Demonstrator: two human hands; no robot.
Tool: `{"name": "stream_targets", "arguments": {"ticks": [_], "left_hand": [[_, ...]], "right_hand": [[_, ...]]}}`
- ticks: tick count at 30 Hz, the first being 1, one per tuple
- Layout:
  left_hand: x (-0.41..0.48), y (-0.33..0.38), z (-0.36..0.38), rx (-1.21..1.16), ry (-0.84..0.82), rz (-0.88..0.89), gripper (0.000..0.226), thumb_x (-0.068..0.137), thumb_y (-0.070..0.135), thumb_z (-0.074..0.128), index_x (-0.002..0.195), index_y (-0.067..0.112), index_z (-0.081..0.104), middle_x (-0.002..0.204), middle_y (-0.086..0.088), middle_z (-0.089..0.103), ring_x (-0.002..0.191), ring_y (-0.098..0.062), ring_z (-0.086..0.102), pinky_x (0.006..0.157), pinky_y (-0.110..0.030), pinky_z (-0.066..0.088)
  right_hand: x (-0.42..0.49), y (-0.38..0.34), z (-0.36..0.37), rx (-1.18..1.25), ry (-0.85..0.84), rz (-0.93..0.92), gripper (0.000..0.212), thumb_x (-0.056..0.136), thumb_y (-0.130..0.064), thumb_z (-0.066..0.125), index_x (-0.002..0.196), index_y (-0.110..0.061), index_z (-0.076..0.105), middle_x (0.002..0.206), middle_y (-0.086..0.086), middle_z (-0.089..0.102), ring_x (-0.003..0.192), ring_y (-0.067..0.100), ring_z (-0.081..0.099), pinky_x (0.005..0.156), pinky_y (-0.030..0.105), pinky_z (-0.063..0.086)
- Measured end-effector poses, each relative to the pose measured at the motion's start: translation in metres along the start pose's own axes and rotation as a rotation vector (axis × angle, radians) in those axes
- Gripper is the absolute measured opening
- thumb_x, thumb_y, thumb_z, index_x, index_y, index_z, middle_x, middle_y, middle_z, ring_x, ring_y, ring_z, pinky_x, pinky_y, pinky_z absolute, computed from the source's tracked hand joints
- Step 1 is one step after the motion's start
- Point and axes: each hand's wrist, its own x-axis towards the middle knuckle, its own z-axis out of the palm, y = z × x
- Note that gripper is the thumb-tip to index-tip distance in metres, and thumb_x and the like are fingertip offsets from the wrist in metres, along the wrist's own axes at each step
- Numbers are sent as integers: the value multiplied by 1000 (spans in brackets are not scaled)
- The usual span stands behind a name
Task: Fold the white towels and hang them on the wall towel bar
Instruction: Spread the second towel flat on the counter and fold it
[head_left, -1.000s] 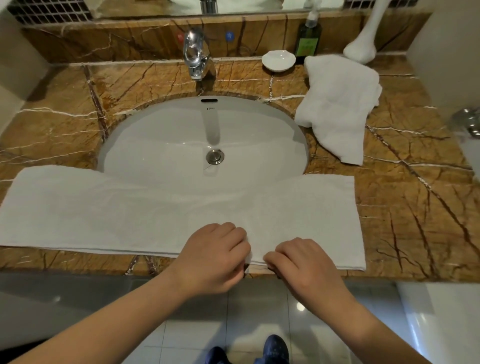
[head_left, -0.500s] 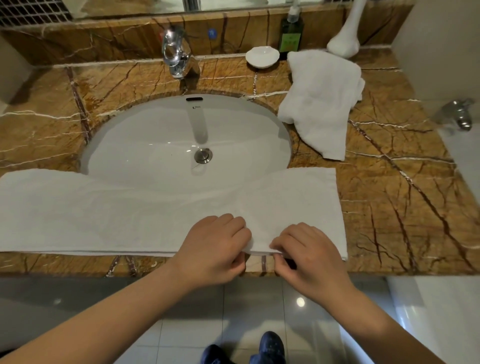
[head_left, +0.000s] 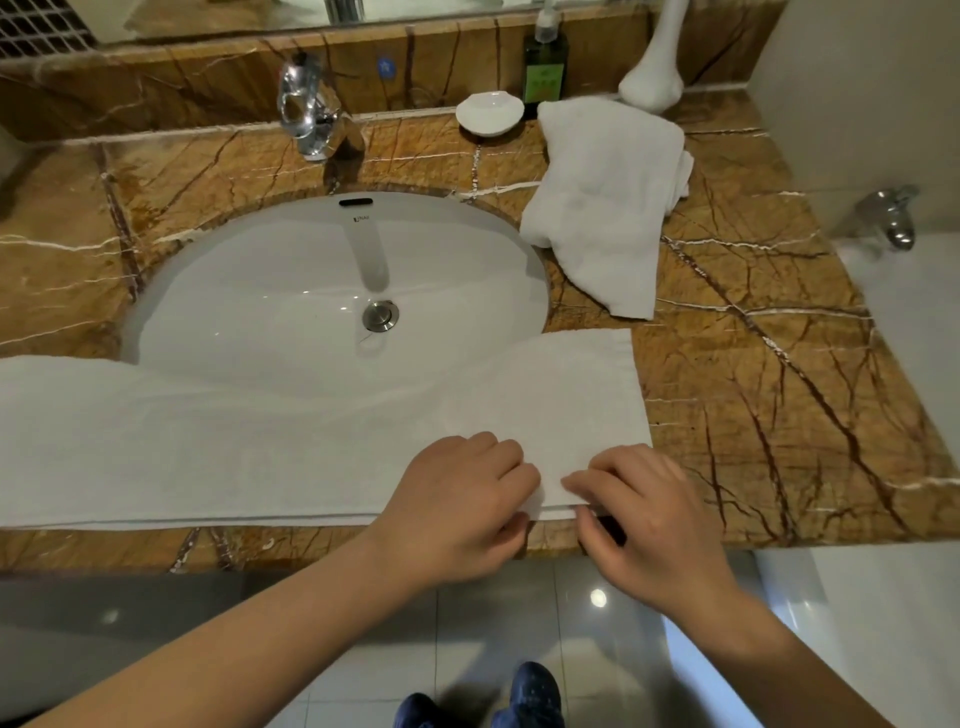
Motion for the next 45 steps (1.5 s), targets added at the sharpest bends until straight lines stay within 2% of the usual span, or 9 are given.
{"name": "stream_targets", "arguments": {"ticks": [4, 9, 14, 18, 21, 28, 35, 39, 45], "left_hand": [[16, 11, 5, 62, 9, 32, 9, 65, 21, 52, 69, 14, 55, 68, -1, 51, 57, -22, 43, 43, -27, 20], [17, 14, 8, 96, 12, 31, 8, 64, 20, 51, 65, 13, 53, 65, -1, 50, 55, -21, 42, 48, -28, 14], [19, 15, 9, 72, 9, 25, 9, 58, 19, 54, 64, 13, 51, 65, -2, 49, 56, -22, 42, 49, -28, 15], [16, 12, 7, 56, 26, 65, 9, 63, 20, 52, 68, 13, 55, 68, -1, 52, 57, -20, 43, 49, -27, 17], [5, 7, 3, 54, 21, 64, 11, 65, 19, 56, 74, 14, 59, 71, 0, 54, 58, -20, 44, 45, -27, 23], [-50, -32, -7, -2, -22, -165, 14, 69, 27, 64, 80, 19, 60, 78, 3, 57, 61, -15, 48, 41, -31, 40], [-80, -58, -12, 20, -24, -262, 15, 70, 31, 59, 79, 19, 61, 80, 4, 59, 65, -16, 52, 41, -30, 42], [-79, -58, -8, 30, -24, -233, 11, 69, 28, 58, 73, 18, 58, 75, 2, 55, 61, -17, 48, 41, -32, 40], [-79, -57, -2, 79, 53, -147, 12, 64, 23, 57, 68, 11, 55, 71, -5, 53, 60, -23, 46, 46, -31, 27]], "right_hand": [[-5, 12, -8, -3, 28, 44, 8, 76, -15, 58, 81, -15, 65, 81, -2, 56, 77, 17, 53, 69, 29, 41], [2, 12, -16, -27, 80, -24, 10, 68, -6, 52, 65, -14, 57, 69, -2, 53, 65, 19, 50, 62, 29, 37], [-5, 11, -18, -29, 63, -103, 12, 62, -1, 55, 63, -13, 55, 67, 0, 51, 63, 20, 47, 61, 29, 35], [-13, 20, -11, -19, 23, -1, 15, 65, -3, 51, 74, -15, 57, 73, -2, 51, 69, 19, 48, 65, 28, 36], [-13, 21, -12, -90, 41, 19, 20, 64, 1, 58, 78, -14, 62, 76, 0, 55, 71, 22, 53, 68, 31, 39], [1, -9, -6, -63, 73, 80, 14, 68, -15, 55, 77, -19, 65, 78, -5, 58, 76, 17, 55, 78, 32, 35], [37, -68, 40, 29, -76, -88, 16, 75, -20, 60, 90, -20, 65, 83, -3, 58, 76, 19, 54, 68, 30, 37], [49, -79, 51, -12, -101, -105, 6, 77, -22, 60, 80, -18, 63, 79, -2, 56, 72, 19, 51, 63, 29, 33], [48, -77, 56, -29, -68, -138, 9, 73, -20, 55, 76, -13, 59, 75, 3, 54, 68, 23, 51, 63, 32, 33]]}}
